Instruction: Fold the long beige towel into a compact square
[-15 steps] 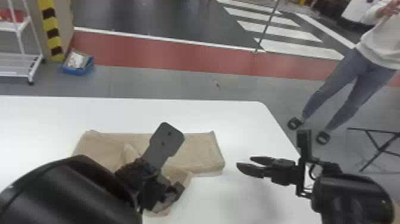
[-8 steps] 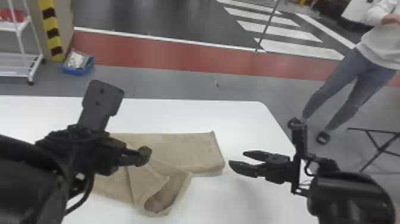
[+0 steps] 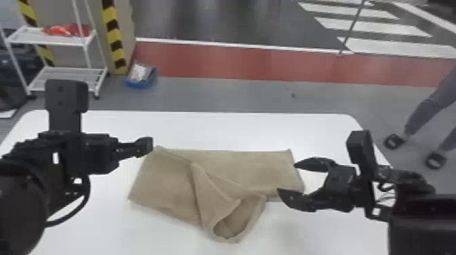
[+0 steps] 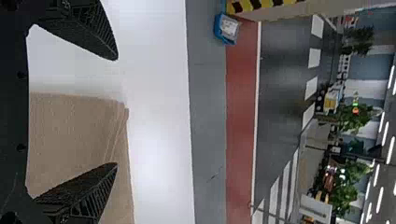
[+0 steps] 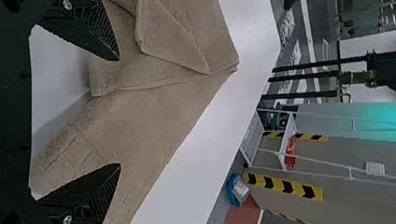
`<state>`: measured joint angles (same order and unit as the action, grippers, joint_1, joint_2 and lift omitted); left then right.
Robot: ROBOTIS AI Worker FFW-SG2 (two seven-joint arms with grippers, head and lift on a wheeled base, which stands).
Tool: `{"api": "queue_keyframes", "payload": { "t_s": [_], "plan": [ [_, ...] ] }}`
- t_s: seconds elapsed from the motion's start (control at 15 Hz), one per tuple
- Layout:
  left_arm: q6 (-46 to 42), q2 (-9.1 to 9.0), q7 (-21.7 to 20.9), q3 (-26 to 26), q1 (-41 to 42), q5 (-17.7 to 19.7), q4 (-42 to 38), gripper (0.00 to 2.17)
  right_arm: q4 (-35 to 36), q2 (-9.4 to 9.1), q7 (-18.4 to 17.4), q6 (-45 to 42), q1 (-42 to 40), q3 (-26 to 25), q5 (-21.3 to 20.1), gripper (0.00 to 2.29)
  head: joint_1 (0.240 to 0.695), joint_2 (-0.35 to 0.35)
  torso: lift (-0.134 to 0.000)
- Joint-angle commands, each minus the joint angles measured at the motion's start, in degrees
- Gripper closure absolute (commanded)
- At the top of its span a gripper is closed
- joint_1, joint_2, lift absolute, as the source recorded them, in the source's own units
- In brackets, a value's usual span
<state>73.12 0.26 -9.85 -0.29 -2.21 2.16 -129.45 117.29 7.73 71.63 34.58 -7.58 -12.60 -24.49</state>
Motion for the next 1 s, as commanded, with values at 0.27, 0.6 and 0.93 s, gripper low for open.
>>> {"api": "queue_keyframes", "payload": {
  "t_s": [0.27,0.6,0.93],
  "plan": [
    [-3.6,-0.41,-0.7,11.7,4.3,3.7,0.0,0.08,4.5,4.40,1.6,-6.5,-2.4,11.4,-12.0,0.13,0.695,0.042,-0.124],
    [-3.7,-0.41,-1.0,12.1,5.6,4.3,-0.2,0.08,3.7,5.28,2.6,-6.5,-0.8,18.4,-18.7,0.19,0.695,0.122,-0.124],
    [-3.7,-0.41,-1.0,12.5,6.3,4.7,-0.5,0.09,-0.6,4.67,2.7,-6.3,2.1,24.7,-23.8,0.37,0.695,0.156,-0.124]
  ]
}}
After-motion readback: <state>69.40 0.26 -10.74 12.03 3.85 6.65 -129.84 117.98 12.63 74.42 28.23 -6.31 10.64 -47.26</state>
